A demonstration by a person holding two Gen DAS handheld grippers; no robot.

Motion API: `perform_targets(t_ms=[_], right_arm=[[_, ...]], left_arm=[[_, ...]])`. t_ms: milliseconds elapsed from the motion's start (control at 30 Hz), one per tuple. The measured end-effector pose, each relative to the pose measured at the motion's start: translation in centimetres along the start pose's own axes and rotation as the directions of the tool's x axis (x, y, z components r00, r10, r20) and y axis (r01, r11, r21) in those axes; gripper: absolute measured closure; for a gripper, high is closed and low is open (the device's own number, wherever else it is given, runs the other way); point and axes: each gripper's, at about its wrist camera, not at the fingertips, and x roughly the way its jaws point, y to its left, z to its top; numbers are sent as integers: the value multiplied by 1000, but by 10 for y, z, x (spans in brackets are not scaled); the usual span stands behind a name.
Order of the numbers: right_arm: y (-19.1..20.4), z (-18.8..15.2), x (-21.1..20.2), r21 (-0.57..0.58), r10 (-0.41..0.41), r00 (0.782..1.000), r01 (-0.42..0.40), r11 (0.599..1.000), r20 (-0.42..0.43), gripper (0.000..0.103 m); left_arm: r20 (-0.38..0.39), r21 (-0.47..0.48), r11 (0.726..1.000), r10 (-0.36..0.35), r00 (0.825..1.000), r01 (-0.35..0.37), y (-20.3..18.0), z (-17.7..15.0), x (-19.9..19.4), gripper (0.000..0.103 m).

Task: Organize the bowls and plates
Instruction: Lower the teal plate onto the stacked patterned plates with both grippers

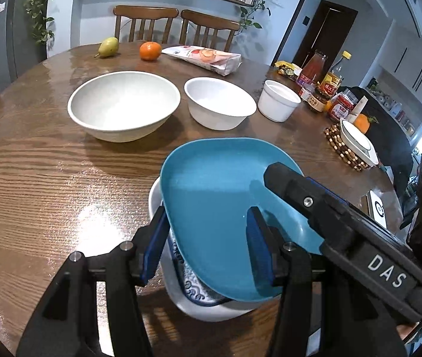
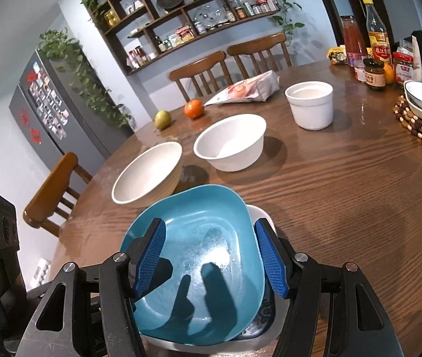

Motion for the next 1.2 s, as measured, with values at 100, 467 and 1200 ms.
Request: perform_targets(t_ms=[100, 467, 1200], right_arm=[[2, -3, 1, -3, -4, 1000, 4, 1000, -3, 38], [-3, -13, 8, 14, -28, 999, 28, 1000, -39, 38], [-8, -18, 16, 23, -70, 996, 72, 997, -55, 38]], left_arm=[[0, 4, 1000, 5, 1000, -5, 2, -3, -1, 51], [-27, 28, 1000, 12, 1000, -11, 4, -12, 7, 51], [-57, 66, 997, 32, 998, -29, -4, -17, 22, 49]])
